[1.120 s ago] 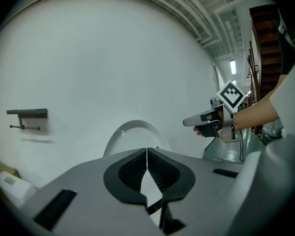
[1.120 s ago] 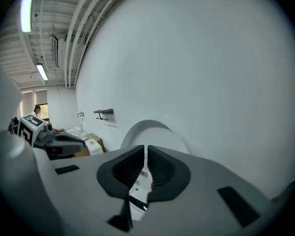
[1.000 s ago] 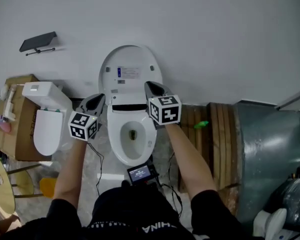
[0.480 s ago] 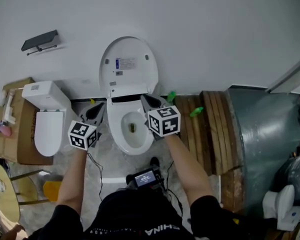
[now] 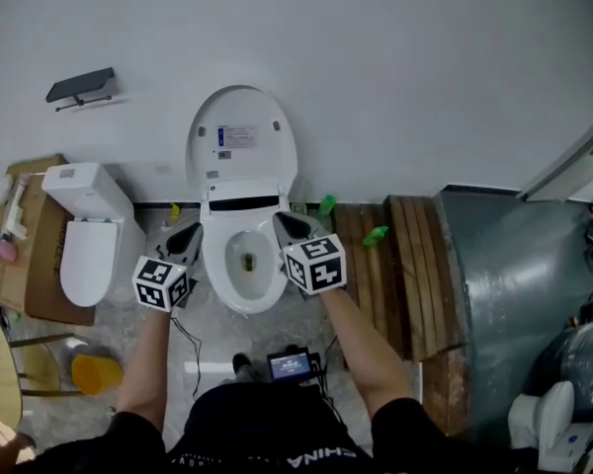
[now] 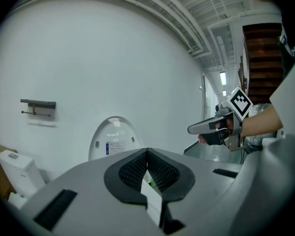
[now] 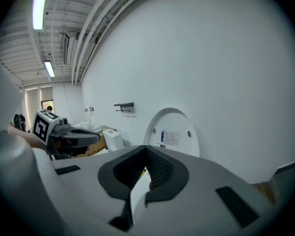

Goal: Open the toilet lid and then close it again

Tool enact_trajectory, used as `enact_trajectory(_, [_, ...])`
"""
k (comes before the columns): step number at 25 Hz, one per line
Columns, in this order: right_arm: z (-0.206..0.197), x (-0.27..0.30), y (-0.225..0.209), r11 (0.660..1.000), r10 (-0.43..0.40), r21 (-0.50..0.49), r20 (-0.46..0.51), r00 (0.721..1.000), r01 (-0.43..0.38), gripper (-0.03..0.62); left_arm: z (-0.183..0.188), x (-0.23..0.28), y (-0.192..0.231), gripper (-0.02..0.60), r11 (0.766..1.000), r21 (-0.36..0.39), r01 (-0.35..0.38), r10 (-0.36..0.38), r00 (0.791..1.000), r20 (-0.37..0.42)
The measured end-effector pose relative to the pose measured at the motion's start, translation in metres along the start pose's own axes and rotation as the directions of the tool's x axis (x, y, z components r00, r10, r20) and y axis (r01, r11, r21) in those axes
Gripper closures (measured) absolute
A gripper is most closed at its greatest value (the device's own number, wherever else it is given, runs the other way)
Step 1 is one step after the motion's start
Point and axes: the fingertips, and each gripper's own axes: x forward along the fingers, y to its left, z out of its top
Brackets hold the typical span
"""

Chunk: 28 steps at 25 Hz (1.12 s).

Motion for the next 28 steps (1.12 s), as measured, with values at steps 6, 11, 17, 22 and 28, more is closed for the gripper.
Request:
enact_trajectory(6, [-0.003,-0.017,-0.008,1.0,0.014,-0.021,0.007,1.0,-0.014,0.58,-0.001,0.004,-0.03,0.572,1.0,-0.002,-0.008,0.008,1.0,-0.003])
enact_trajectory(11, [-0.008,-0.023,-0.012,0.999,0.026,-0.025,-0.001,1.0,-0.026,0.581,0.001,0.008,-0.042,0.572,1.0,0.005,-0.009,0.009,1.0,-0.01])
enact_trajectory(17, [-0.01,-0.028,-0.011,0.999,0.035,-0.024,-0.002,0.999,-0.035,0.58,0.009,0.006,-0.051,0.572,1.0,0.015,0.004,-0.004,1.0,0.008])
enact_trajectory(22, [-0.011,-0.03,-0.006,0.999,0.046,-0.02,0.001,0.999,-0.046,0.58,0.009,0.005,-0.053,0.572,1.0,0.015,0.006,-0.007,1.0,0.008])
enact_trajectory(28, [-0.013,-0.032,-0.002,0.998,0.053,-0.016,0.001,0.999,-0.053,0.58,0.006,0.003,-0.054,0.572,1.0,0.012,0.01,-0.01,1.0,0.0])
